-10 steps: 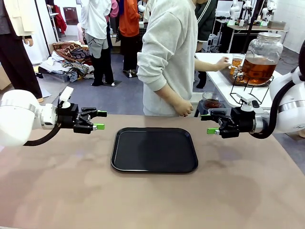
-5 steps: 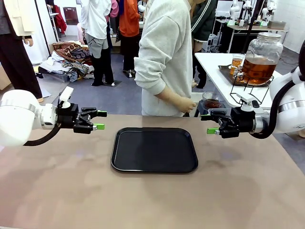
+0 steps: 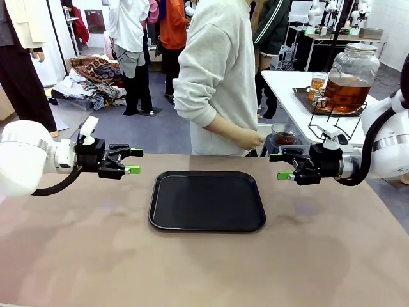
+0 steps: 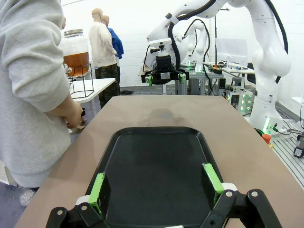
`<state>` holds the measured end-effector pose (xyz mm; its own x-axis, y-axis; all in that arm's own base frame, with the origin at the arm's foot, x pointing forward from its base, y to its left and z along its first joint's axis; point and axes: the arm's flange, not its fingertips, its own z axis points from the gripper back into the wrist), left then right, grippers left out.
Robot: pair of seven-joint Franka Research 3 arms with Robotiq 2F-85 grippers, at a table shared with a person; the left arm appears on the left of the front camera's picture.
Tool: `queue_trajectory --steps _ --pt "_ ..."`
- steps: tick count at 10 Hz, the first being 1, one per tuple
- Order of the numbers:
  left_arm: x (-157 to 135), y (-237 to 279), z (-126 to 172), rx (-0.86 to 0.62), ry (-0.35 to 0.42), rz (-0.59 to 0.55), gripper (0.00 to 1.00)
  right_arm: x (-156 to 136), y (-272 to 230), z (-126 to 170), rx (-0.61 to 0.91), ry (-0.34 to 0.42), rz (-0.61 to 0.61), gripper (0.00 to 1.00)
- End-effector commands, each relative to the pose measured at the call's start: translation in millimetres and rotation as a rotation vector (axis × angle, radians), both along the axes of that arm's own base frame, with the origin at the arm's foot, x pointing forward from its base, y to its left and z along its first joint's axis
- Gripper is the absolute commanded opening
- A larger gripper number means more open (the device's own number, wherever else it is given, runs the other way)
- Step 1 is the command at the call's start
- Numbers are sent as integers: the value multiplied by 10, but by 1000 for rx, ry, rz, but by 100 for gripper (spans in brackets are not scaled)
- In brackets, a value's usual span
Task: Pour the drink into the iced cup.
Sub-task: Open the gripper to release the iced cup you were holding.
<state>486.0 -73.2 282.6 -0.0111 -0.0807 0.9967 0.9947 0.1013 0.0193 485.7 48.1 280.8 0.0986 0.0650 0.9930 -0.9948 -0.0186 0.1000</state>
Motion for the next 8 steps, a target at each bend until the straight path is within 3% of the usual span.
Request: queue_trajectory --steps 1,8 --pt "12 -12 28 2 4 7 100 33 19 29 -2 1 -5 100" --pt "12 -12 28 2 4 7 100 33 19 29 -2 1 -5 100"
